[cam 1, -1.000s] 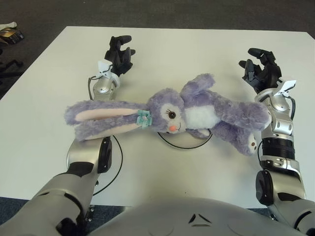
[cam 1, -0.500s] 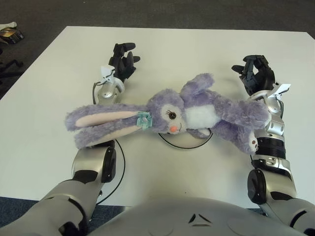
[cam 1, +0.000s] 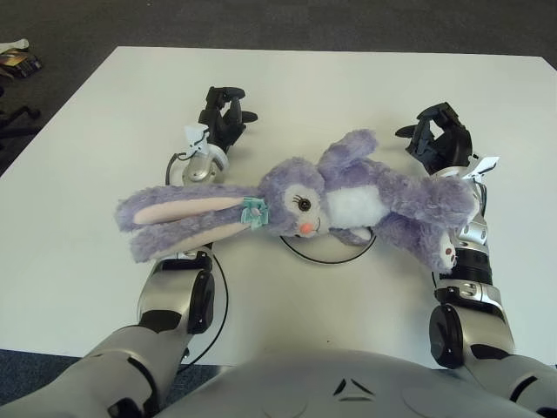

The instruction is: Put the doll into the plate.

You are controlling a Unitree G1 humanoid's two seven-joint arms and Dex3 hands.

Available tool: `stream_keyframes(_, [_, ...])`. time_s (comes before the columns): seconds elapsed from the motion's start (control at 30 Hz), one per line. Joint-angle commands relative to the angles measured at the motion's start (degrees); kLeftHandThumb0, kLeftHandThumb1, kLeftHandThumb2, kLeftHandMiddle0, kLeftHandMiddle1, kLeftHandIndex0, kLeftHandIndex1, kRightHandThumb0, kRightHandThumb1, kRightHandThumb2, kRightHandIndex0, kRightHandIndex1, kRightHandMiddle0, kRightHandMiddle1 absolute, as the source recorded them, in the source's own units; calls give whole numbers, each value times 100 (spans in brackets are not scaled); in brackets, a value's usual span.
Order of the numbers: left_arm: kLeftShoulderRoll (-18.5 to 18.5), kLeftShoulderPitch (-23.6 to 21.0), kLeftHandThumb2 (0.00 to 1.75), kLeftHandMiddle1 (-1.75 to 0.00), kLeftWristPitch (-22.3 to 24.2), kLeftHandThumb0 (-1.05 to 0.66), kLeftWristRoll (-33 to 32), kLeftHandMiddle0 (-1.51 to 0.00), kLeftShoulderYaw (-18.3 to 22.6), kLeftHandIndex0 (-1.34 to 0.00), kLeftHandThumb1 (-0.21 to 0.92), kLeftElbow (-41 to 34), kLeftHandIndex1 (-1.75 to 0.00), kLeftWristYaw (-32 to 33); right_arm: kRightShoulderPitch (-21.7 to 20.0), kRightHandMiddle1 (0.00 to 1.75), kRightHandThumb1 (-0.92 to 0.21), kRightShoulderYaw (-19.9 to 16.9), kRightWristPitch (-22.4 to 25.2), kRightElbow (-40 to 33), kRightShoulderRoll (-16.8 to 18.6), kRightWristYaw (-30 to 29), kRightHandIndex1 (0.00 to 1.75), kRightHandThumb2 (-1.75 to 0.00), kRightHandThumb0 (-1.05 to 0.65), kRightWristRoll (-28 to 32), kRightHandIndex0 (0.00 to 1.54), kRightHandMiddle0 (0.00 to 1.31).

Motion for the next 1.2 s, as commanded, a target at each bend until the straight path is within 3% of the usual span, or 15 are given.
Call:
stream_keyframes(0.0, [-42,186,75,-173,-65,-37,30,-73,-29,-29,75,-169,-175,51,107,175,-7,6,-192,57,152,-128,161,-156,0,-46,79,63])
stream_keyframes(0.3, [28,364,87,-175,-292,-39,297,-90,-156,-35,67,-115,-175,52,271,175,0,83,-488,33,284,-357,161,-163,0,-290,88,63])
stream_keyframes(0.57, [19,390,92,-175,-391,-39,296,-95,-163,-38,63,-32,-175,-34,386,175,3,170,-662,-32,322,-465,163,-167,0,-469,91,64])
stream_keyframes(1.17, [-59,1274,96,-175,-721,-40,408,-94,-398,-40,60,-1024,-175,-119,1062,175,-1,497,24,-1302,715,-963,171,-166,0,-609,86,60])
